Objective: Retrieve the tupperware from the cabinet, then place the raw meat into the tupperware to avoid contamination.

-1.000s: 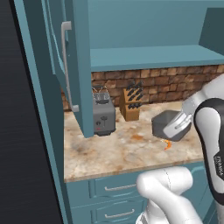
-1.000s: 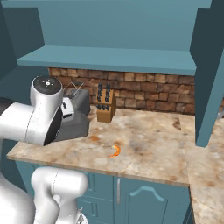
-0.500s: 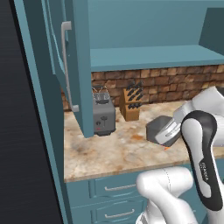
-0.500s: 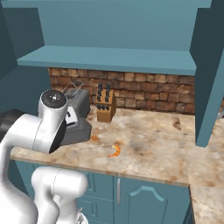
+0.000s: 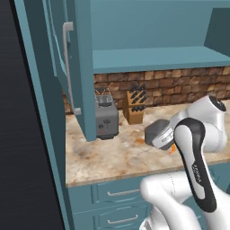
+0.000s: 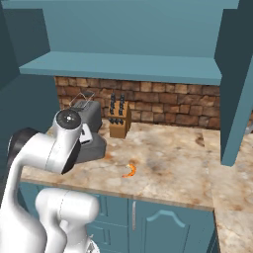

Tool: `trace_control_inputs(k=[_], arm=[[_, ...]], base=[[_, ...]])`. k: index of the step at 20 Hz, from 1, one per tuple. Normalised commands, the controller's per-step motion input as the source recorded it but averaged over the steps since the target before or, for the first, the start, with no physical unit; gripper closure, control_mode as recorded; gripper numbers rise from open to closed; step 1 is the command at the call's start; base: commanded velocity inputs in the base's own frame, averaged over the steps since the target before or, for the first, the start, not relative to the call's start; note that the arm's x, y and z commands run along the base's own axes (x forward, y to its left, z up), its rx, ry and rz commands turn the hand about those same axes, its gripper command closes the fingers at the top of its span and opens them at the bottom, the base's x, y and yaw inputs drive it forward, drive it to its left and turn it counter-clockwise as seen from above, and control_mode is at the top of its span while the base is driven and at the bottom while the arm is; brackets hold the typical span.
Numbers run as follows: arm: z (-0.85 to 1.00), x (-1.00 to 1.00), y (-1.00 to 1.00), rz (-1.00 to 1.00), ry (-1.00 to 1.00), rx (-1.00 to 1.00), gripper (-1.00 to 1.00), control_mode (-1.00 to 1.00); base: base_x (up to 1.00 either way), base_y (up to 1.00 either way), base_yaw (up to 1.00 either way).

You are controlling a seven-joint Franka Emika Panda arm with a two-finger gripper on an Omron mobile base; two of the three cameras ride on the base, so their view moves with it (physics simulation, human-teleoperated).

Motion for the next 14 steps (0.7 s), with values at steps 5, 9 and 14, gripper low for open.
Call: trace_control_inputs(k=[5,9,14], arm=[[-0.39,0.23,0.0,0.0,0.01,0.0,1.0,-1.0],[-0.37,0.31,0.0,0.0,0.0,0.0,1.0,-1.0],[-0.38,0.36,0.0,0.0,0.0,0.0,1.0,-1.0]], base=[[0.0,0.0,0.0],[0.0,0.0,0.0],[0.0,0.0,0.0]])
